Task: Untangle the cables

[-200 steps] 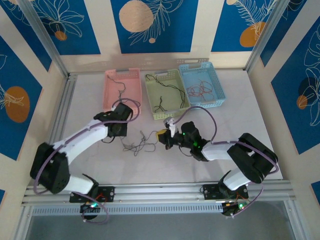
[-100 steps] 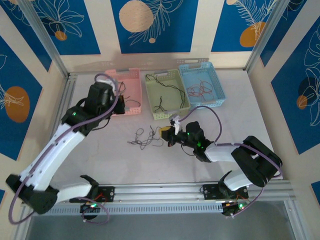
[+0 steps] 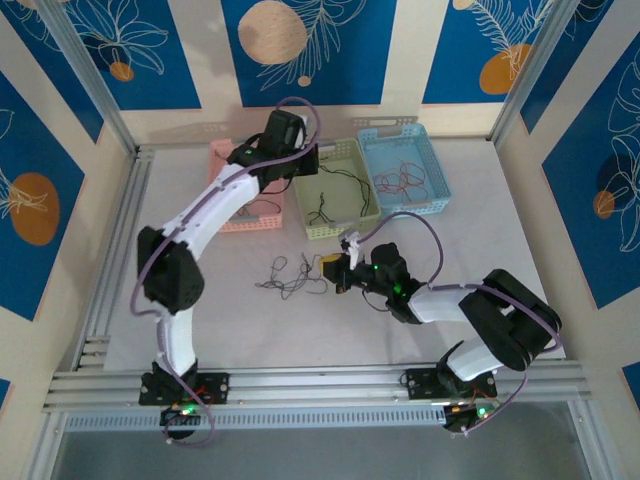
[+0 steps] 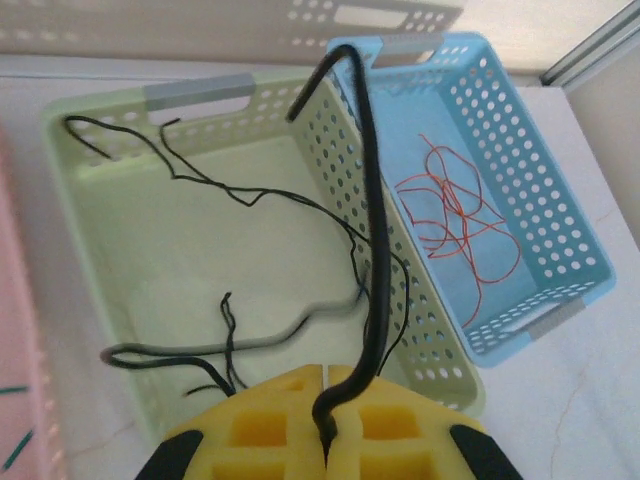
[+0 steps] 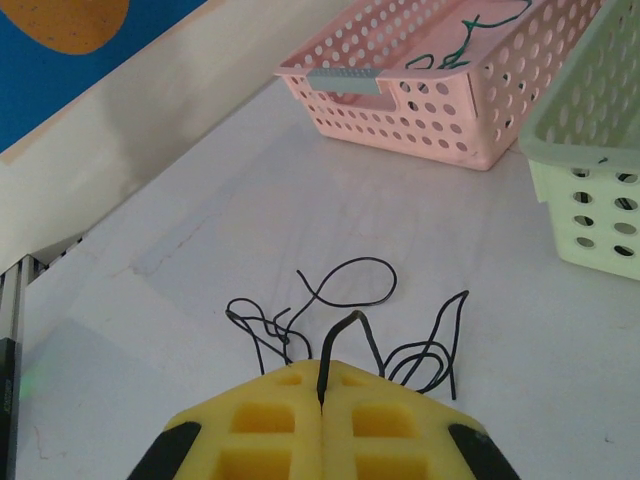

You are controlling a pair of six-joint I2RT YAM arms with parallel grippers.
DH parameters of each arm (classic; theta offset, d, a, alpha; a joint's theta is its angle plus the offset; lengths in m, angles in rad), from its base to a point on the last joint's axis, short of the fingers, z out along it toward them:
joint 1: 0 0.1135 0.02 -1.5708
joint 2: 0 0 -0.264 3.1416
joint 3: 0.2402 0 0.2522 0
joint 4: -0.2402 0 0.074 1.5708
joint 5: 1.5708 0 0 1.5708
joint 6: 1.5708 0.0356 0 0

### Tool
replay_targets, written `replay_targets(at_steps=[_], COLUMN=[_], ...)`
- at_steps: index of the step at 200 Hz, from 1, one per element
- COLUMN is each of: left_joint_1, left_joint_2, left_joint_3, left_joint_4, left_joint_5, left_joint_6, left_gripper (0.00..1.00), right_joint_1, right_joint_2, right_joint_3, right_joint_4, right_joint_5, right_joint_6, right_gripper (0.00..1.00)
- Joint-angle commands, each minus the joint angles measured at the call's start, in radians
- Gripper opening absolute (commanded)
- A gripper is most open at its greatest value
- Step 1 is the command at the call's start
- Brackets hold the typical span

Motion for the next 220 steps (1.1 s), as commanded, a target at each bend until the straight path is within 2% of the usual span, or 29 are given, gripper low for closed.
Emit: replay_targets(at_steps=[1,19,35,55,79,98,120,178,220], left_joint_1=[-0.007,-0.008,-0.008,-0.008,-0.015,-0.026,-0.045,-0.077,-0.085], left_joint_2=[0.124,0.22,0.276,0.298,0.254,0.161,-0.029,-0.684,-1.071], left_joint_3=[0.154,0.239,0.283,0.303,0.298,0.264,0.094,-0.659,-1.091], left_joint_4=[-0.076,-0.121,-0.153,-0.185,-0.206,-0.214,-0.144,0.093,0.095], left_joint_5=[0.052,0.059,0.055,0.037,0.025,0.017,0.025,0.019,-0.02], left_joint_6=[0.013,0.02,0.032,0.049,0.074,0.092,0.102,0.013,-0.096], left_gripper=[0.0,0.01,0.22,0.52,0.71,0.73,0.77,0.77,0.77], right_joint_1=[-0.005,-0.005,-0.006,-0.004,-0.004,-0.004,-0.001,0.004,0.006], right_joint_2=[0.01,0.016,0.022,0.023,0.024,0.023,0.019,0.02,0.021], right_joint_3=[0.009,0.013,0.017,0.019,0.021,0.023,0.019,0.026,0.034], right_joint_4=[0.021,0.021,0.02,0.015,0.011,0.007,0.007,-0.005,-0.017], right_joint_5=[-0.015,-0.015,-0.021,-0.022,-0.015,-0.014,-0.01,-0.011,-0.01], right_joint_6=[0.01,0.011,0.01,0.01,0.013,0.014,0.012,0.008,0.005], right_gripper=[0.0,0.0,0.0,0.0,0.0,0.0,0.0,0.0,0.0])
